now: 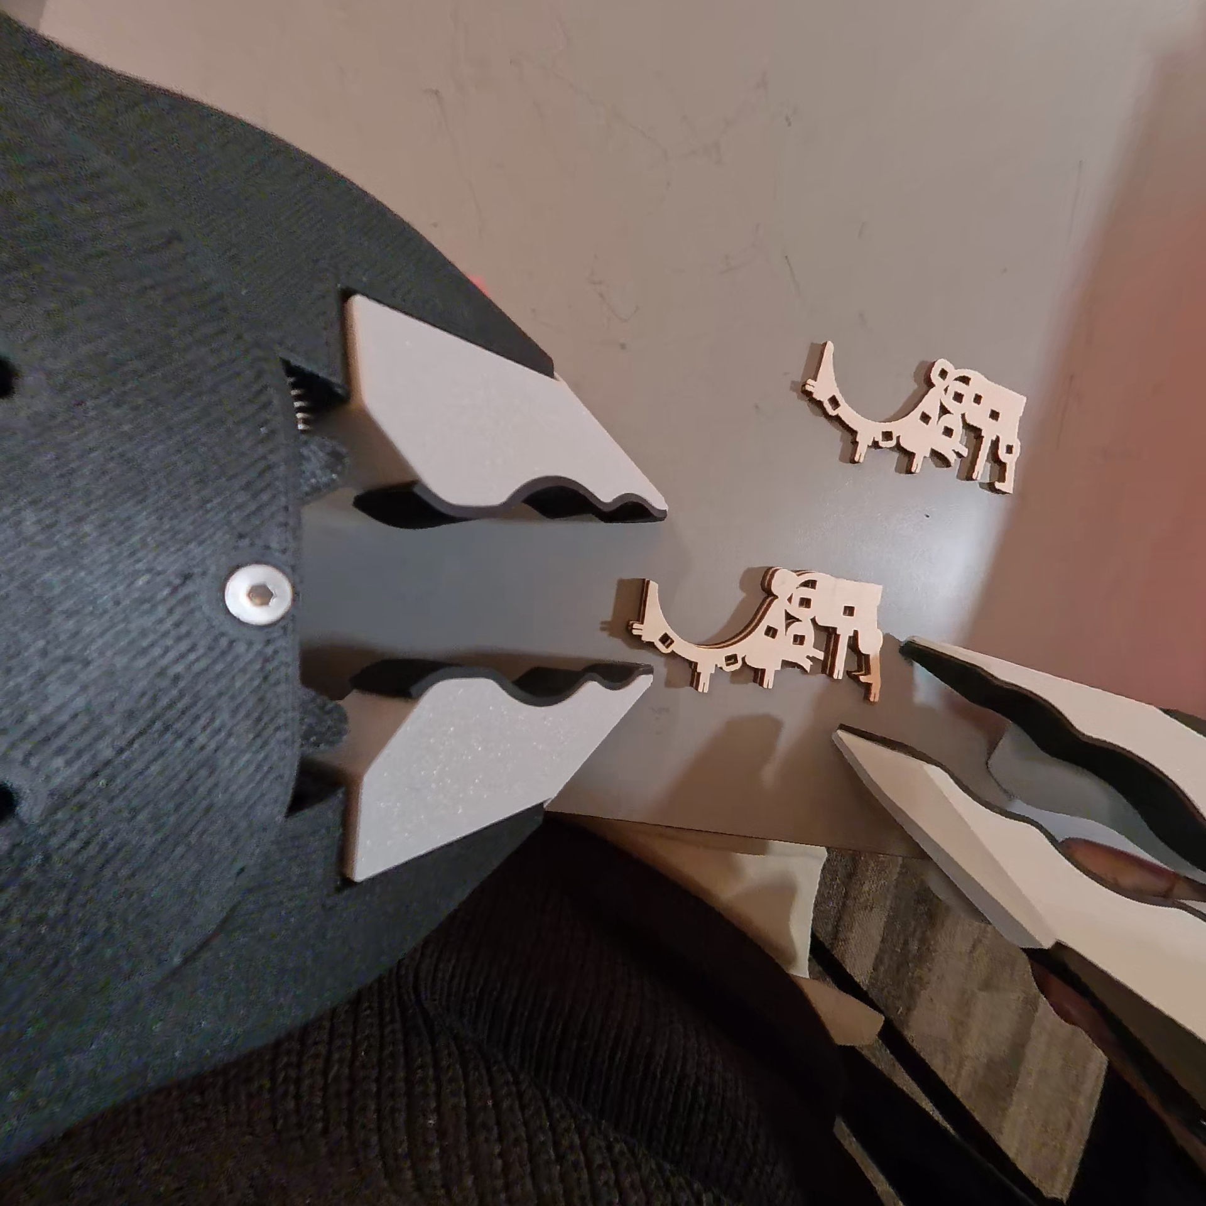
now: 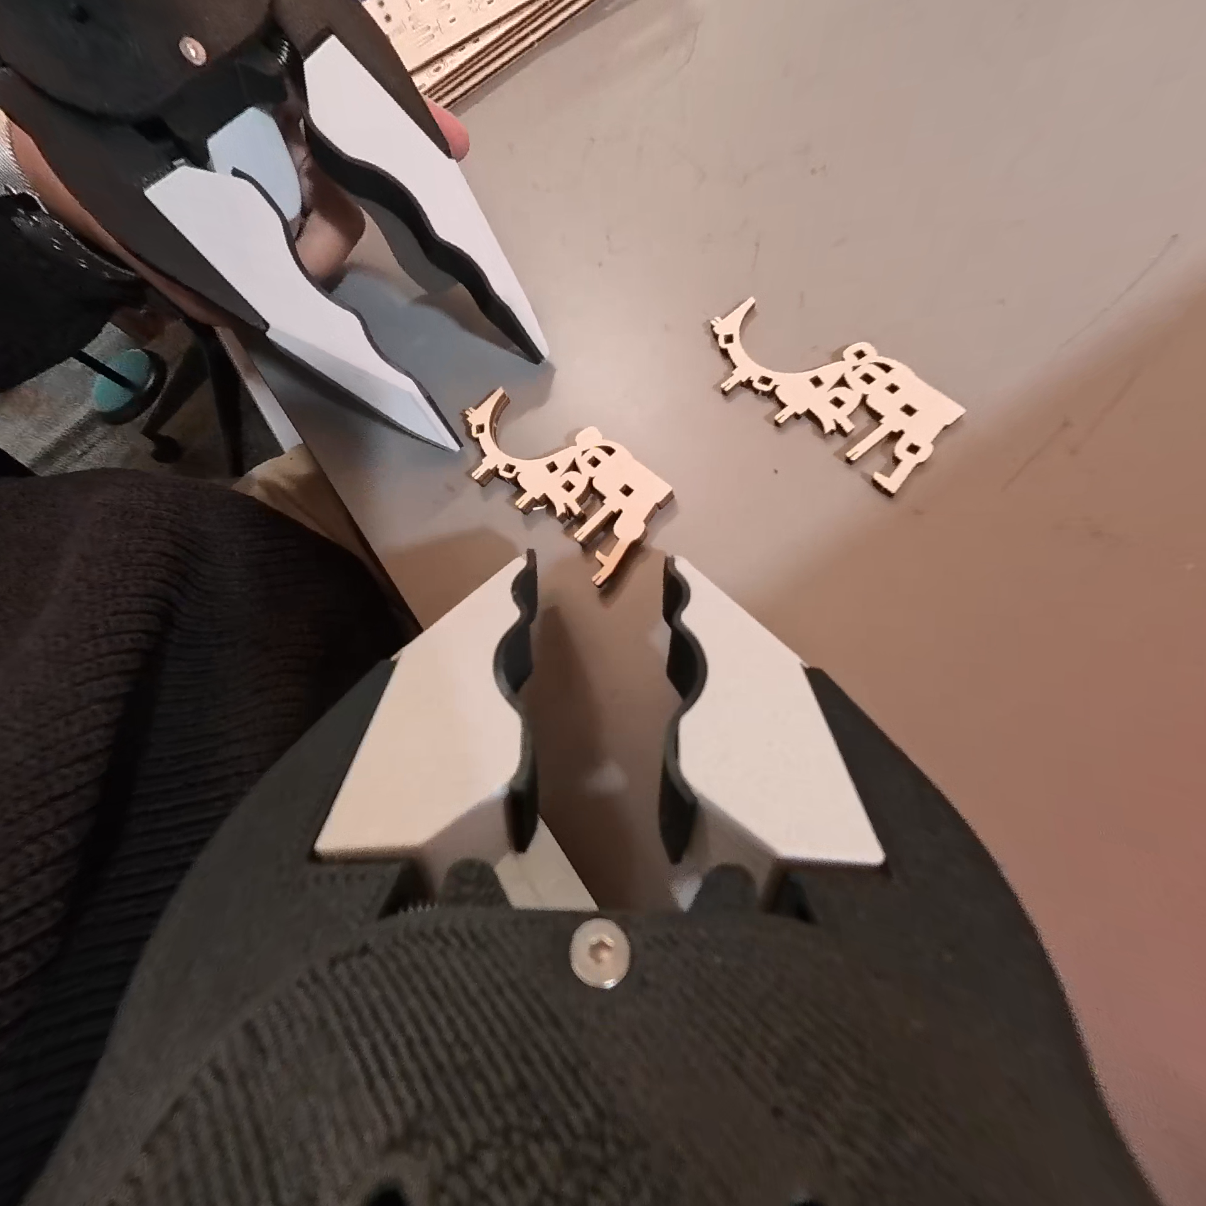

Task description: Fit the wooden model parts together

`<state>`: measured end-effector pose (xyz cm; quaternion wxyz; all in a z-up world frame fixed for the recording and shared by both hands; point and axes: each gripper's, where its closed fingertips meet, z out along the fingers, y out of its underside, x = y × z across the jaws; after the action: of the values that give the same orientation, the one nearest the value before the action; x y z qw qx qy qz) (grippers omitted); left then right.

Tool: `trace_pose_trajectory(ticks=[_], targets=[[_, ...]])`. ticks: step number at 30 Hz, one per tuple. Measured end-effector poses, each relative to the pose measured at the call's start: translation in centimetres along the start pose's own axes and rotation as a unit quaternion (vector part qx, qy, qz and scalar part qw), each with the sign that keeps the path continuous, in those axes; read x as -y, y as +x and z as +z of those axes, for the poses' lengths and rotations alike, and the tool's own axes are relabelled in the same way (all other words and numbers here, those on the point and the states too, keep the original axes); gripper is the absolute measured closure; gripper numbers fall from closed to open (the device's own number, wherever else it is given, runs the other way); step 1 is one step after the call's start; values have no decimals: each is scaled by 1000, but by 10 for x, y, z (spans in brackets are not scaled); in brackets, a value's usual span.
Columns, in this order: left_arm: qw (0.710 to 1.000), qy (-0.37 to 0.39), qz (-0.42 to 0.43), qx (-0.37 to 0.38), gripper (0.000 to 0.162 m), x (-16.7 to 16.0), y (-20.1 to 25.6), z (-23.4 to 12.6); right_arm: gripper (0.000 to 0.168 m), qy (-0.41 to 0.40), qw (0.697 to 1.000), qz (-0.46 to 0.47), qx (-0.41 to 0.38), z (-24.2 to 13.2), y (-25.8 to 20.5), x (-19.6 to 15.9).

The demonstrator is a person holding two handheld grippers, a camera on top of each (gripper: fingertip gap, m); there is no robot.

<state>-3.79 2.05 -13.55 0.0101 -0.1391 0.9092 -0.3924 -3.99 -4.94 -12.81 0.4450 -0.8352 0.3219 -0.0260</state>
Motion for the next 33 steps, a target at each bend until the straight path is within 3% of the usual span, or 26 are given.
trace_pose_trajectory(ticks=[13,17,21,28,33], targets=[[1000,3,-6,-9,118,1,1,-1,128,8,1000,23,18,-2,-1,2],[999,23,-11,-45,99,4,9,-9,128,31,999,38,19,-6,1,10],[991,94,-53,-78,94,28,7,-29,129,57,997,59,17,-11,5,19],[987,118,-112,-17,101,43,-40,-22,130,91,993,76,1,-22,15,30],[992,93,-83,12,106,64,-59,2,131,94,993,65,-6,-26,15,30]])
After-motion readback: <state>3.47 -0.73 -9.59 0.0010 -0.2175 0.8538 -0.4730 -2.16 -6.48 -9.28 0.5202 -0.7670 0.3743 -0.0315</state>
